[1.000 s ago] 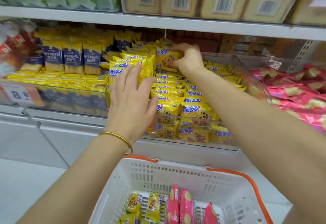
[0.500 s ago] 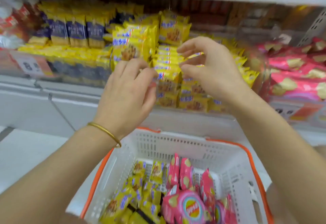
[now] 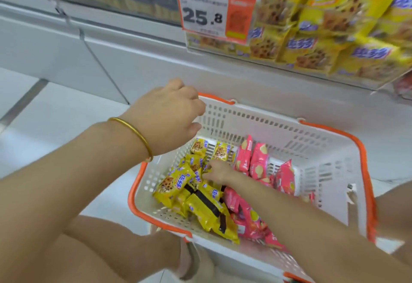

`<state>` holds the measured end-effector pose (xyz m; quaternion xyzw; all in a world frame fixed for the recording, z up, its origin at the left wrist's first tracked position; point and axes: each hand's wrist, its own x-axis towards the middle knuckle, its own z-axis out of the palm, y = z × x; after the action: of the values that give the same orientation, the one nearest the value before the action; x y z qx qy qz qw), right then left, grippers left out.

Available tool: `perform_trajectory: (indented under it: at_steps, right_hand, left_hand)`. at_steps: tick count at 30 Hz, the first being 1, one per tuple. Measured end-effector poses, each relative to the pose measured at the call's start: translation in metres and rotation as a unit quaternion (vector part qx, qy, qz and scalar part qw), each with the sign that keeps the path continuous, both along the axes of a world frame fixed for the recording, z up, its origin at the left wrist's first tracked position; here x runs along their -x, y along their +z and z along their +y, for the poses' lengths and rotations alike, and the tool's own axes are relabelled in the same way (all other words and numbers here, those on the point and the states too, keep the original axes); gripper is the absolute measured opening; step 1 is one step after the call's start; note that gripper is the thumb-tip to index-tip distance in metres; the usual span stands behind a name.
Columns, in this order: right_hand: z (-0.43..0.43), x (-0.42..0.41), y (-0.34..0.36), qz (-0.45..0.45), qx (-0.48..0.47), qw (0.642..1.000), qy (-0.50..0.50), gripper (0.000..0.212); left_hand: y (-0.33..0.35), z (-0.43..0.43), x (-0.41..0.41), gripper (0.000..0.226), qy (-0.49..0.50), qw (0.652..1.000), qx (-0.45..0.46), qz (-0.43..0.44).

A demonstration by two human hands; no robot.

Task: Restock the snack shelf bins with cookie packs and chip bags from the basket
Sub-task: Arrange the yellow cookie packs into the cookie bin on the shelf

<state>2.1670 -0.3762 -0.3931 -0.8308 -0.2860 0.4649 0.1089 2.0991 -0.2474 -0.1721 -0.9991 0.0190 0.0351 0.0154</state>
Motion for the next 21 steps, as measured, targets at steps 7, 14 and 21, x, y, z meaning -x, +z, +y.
perform_trajectory:
  at_steps: [7,14,21]
  right_hand:
    - [-0.001,0.013,-0.002,0.106,0.044,0.993,-0.037,0.037]
    - [-0.02,-0.007,0.018,0.099,-0.074,0.985,-0.122,0.026]
    - [-0.025,0.009,0.017,0.055,-0.017,0.998,0.028,0.045]
  left_hand:
    - [0.001,0.004,-0.007,0.064,0.007,0.997,-0.036,0.065]
    - [-0.005,-0.007,-0.015,0.039,-0.018,0.99,-0.071,0.119]
    - [-0.007,-0.032,-0.031,0.038,-0.047,0.987,-0.07,0.137]
